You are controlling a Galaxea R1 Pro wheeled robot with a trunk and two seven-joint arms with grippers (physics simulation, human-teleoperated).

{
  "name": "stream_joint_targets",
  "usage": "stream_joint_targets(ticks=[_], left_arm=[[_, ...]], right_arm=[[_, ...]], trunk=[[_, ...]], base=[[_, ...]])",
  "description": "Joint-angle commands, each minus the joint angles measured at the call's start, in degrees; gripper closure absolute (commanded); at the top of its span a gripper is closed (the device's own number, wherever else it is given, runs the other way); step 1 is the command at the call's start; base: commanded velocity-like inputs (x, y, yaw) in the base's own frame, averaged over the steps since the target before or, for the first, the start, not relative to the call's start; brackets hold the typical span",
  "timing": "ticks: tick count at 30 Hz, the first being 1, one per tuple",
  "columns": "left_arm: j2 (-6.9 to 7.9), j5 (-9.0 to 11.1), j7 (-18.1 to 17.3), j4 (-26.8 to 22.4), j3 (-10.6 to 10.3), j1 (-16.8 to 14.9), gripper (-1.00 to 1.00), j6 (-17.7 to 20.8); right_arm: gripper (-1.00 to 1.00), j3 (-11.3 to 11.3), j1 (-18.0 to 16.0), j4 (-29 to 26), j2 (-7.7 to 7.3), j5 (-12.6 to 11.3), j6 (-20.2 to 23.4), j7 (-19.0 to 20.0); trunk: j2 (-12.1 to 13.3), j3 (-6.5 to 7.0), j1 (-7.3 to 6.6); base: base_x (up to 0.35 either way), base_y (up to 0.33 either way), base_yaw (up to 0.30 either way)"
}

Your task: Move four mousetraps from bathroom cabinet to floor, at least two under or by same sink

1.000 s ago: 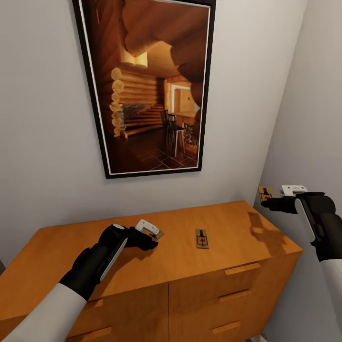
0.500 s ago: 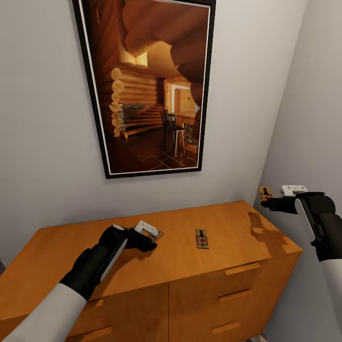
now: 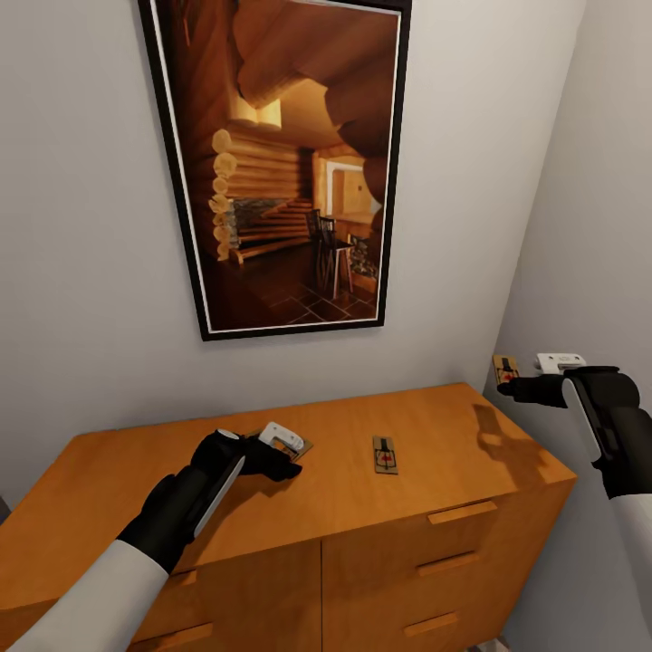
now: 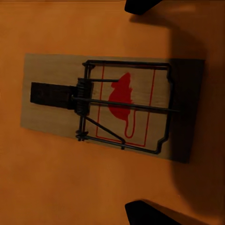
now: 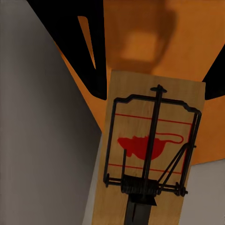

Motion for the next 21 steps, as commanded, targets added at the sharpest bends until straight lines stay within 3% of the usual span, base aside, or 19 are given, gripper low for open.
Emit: stream_joint_targets(ticks=[1,8,9,21], left_arm=[[0.04,-0.3,-0.2,0.0,-0.1,0.0,-1.0,0.2],[0.06,-0.3,-0.2,0.0,-0.2,0.0,-1.0,0.2],[0.07,-0.3,-0.2,0.1,-0.2,0.0,1.0,0.3],[0.07,-0.4,-0.1,3.4,-0.2,0.0,1.0,0.1]], right_arm=[[1.0,-0.1,0.0,0.0,-0.01,-0.6,0.3,-0.2],[1.0,-0.1,0.0,0.0,-0.01,-0.6,0.3,-0.2],[1.0,-0.1,0.0,0.0,-0.01,-0.6,0.3,-0.2],[1.0,-0.1,0.0,0.0,-0.01,-0.7,0.3,-0.2]], trunk=[[0.0,-0.08,0.01],[0.0,-0.08,0.01],[0.0,-0.08,0.01],[0.0,-0.08,0.01]], base=[[0.0,0.0,0.0],[0.0,0.0,0.0],[0.0,0.0,0.0],[0.0,0.0,0.0]])
